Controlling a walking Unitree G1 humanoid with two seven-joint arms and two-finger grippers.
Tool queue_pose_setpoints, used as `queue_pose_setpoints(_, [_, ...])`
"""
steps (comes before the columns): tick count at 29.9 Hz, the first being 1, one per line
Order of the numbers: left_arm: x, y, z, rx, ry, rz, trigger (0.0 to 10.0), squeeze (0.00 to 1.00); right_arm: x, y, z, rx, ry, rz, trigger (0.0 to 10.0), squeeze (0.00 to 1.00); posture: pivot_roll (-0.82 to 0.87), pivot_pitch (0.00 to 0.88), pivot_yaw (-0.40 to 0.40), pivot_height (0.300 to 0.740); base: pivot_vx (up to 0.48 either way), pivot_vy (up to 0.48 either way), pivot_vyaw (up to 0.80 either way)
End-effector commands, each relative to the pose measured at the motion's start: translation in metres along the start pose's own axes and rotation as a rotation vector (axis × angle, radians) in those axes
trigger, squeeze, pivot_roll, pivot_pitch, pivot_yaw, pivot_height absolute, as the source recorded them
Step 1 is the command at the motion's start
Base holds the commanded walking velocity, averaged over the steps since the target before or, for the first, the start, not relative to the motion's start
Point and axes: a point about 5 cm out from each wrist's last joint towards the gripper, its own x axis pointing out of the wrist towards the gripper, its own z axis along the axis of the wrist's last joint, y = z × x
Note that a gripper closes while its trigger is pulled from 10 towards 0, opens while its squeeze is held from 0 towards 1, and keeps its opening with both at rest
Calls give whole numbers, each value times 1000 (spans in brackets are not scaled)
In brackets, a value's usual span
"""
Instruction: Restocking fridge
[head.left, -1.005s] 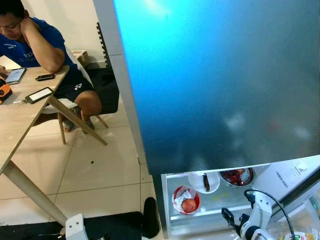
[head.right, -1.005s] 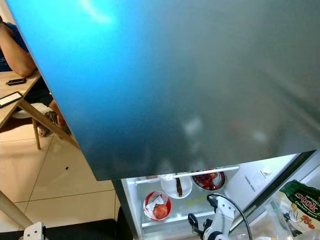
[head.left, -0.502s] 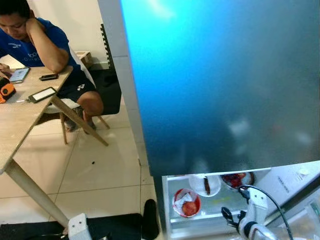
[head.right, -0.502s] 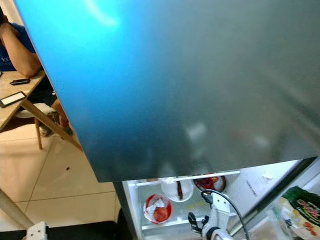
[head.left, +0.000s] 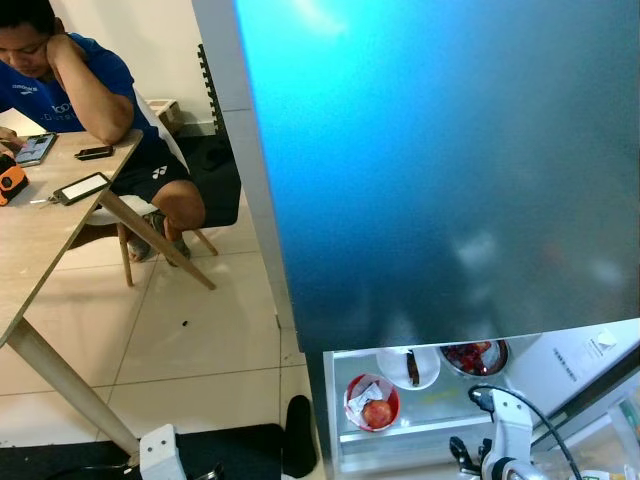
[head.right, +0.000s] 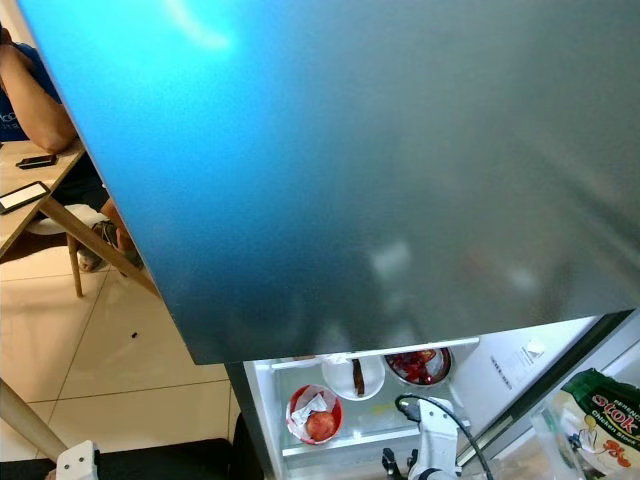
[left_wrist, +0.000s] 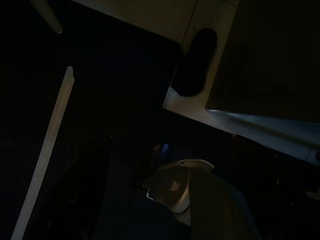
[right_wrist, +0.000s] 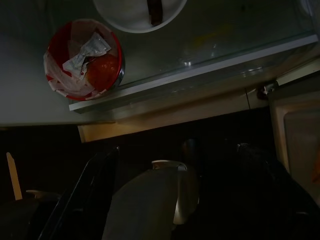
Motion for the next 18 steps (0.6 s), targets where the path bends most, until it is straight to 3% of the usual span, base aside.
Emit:
queue_pose_setpoints(1, [-1, 1, -6, 13, 28, -2, 10000, 0, 0, 0, -5, -7, 16, -9, 10000, 0, -36, 0, 21, 740, 0, 0, 0])
queue_pose_setpoints(18, [-2, 5, -7, -9, 41, 13, 10000, 0, -1, -2, -12, -28, 43, -26, 10000, 0, -27, 0, 15, 740, 0, 0, 0])
